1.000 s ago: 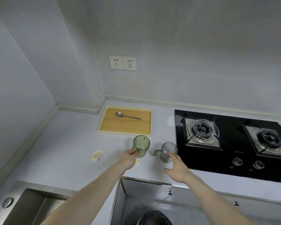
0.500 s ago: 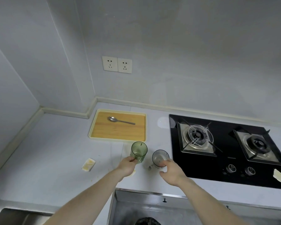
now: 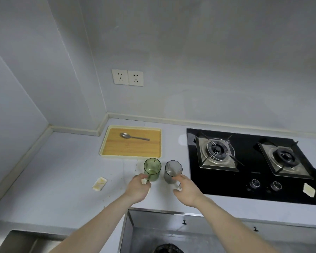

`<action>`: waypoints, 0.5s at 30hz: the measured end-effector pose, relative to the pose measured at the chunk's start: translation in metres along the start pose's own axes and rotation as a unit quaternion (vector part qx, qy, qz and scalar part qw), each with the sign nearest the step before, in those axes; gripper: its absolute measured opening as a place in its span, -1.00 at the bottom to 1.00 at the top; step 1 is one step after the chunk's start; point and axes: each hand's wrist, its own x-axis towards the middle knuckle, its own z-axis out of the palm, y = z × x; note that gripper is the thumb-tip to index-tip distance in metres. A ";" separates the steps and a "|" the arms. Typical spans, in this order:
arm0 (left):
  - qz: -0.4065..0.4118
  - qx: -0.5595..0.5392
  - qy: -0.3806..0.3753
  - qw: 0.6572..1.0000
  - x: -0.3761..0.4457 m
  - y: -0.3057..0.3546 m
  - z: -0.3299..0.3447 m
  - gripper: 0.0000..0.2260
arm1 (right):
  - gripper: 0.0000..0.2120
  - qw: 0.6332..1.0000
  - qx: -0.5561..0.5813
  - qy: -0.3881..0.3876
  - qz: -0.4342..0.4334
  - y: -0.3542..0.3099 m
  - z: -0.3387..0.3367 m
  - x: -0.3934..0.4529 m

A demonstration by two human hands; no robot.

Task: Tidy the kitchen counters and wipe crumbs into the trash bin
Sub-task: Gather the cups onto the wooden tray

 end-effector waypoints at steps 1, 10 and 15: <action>0.014 0.012 0.006 1.000 -0.010 0.004 0.005 -0.65 | -0.51 1.000 0.010 0.006 -0.007 0.004 -0.002 -0.013; 0.154 0.123 0.009 0.980 -0.112 0.038 0.060 -0.70 | -0.51 0.992 0.061 0.085 -0.063 0.070 -0.042 -0.144; 0.216 0.141 0.004 0.966 -0.177 0.087 0.136 -0.70 | -0.53 0.986 0.089 0.119 -0.071 0.148 -0.069 -0.236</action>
